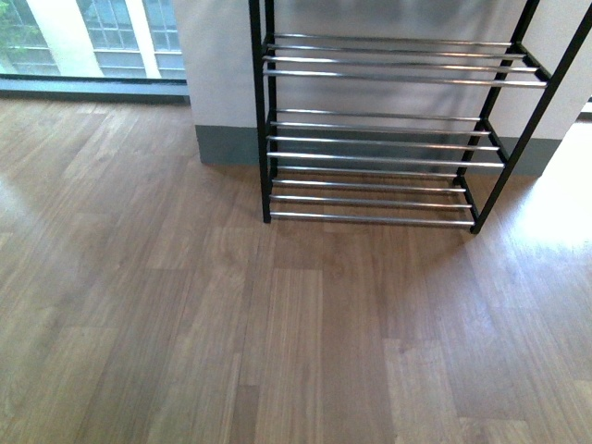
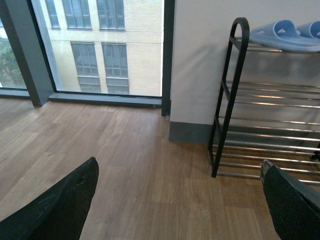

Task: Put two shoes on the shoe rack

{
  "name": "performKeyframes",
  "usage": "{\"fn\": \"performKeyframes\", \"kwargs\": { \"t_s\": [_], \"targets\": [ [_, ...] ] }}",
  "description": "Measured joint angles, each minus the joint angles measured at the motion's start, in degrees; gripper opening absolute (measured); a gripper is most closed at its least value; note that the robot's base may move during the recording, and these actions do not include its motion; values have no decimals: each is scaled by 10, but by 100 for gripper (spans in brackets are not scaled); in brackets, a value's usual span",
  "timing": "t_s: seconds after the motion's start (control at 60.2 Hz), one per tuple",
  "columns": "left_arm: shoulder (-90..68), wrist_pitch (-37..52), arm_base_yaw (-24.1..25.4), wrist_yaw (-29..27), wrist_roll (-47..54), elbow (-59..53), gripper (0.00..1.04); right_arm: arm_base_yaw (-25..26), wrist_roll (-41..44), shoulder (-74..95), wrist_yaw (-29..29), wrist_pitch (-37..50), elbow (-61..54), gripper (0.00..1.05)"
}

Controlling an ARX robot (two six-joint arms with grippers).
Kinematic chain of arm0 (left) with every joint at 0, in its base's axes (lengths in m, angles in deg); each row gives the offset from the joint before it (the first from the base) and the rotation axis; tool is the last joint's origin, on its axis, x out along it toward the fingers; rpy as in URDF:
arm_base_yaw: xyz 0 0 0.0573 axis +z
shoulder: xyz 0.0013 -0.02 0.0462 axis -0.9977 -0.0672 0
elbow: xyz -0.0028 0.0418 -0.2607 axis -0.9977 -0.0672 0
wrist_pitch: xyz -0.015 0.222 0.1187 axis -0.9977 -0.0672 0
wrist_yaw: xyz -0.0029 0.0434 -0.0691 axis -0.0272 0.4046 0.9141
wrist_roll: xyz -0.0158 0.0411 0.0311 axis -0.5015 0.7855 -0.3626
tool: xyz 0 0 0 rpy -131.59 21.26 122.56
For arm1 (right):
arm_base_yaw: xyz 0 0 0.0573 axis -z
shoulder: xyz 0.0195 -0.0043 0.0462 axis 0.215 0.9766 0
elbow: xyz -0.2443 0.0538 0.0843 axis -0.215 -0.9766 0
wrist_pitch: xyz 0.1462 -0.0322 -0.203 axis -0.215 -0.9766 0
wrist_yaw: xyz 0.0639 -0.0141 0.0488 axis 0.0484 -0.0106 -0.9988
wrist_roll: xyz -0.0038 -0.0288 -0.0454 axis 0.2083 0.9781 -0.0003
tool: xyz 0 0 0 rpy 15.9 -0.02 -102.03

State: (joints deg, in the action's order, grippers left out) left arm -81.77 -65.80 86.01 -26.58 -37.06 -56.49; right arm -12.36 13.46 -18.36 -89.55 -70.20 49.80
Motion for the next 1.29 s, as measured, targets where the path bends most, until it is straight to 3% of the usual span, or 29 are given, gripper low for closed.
{"fn": "performKeyframes", "kwargs": {
  "t_s": [1.295],
  "targets": [
    [0,0,0,0,0,0,95,0,0,-1,0,0,0,95]
  ]
}}
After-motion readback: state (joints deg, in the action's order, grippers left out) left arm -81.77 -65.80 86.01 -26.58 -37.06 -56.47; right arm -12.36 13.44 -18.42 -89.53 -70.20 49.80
